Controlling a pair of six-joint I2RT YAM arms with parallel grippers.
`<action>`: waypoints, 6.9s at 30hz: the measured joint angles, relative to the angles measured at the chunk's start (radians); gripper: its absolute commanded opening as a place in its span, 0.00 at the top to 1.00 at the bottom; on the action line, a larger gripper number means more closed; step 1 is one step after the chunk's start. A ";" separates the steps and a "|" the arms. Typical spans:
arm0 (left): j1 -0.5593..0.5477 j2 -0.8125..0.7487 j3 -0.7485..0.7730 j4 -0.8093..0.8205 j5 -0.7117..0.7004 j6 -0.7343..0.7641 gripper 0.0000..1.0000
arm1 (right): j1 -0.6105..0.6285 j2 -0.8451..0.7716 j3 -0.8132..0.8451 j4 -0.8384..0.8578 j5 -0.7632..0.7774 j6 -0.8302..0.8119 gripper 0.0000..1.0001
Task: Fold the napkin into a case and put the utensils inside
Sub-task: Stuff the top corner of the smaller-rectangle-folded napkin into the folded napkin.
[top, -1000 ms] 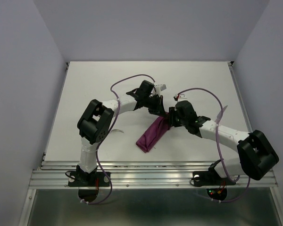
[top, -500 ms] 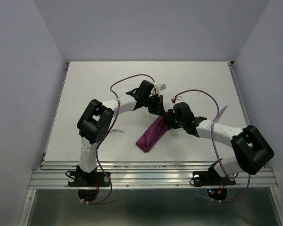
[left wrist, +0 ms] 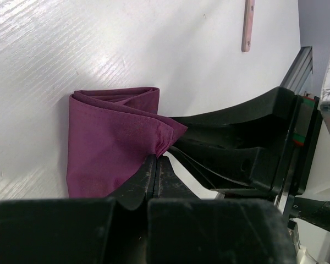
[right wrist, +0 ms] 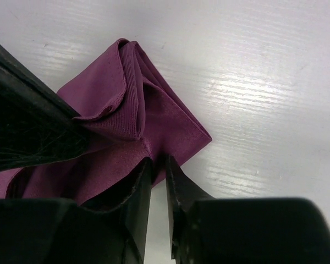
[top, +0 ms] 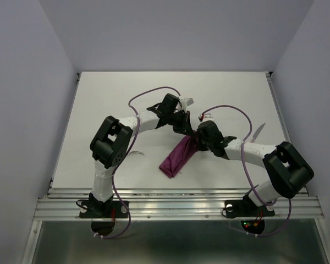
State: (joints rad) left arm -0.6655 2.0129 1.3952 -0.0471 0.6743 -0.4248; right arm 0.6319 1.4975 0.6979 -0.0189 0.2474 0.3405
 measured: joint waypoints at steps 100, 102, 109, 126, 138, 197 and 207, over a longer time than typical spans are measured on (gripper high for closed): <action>-0.024 0.121 0.008 -0.032 0.019 0.031 1.00 | 0.018 -0.004 0.055 0.053 0.021 0.241 0.99; -0.025 0.121 0.008 -0.028 0.031 0.031 1.00 | 0.018 0.000 0.055 0.053 0.019 0.242 0.99; -0.027 0.121 0.006 -0.008 0.058 0.023 1.00 | 0.016 0.016 0.055 0.056 0.019 0.248 0.99; -0.029 0.037 0.006 -0.116 0.020 0.081 0.51 | 0.016 0.016 0.038 0.074 0.035 0.258 0.99; -0.024 -0.098 -0.046 -0.153 -0.005 0.153 1.00 | 0.016 0.014 0.031 0.082 0.037 0.259 0.99; -0.015 0.096 -0.063 0.117 -0.001 -0.090 1.00 | 0.016 0.019 0.041 0.084 0.029 0.259 0.99; -0.023 -0.050 -0.063 -0.001 0.007 -0.045 1.00 | 0.013 0.019 0.040 0.086 0.031 0.259 0.99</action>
State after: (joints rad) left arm -0.6884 1.9625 1.3323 -0.0479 0.6815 -0.4694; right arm 0.6449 1.5169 0.7380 0.0673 0.2779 0.5995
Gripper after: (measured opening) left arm 0.019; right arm 0.017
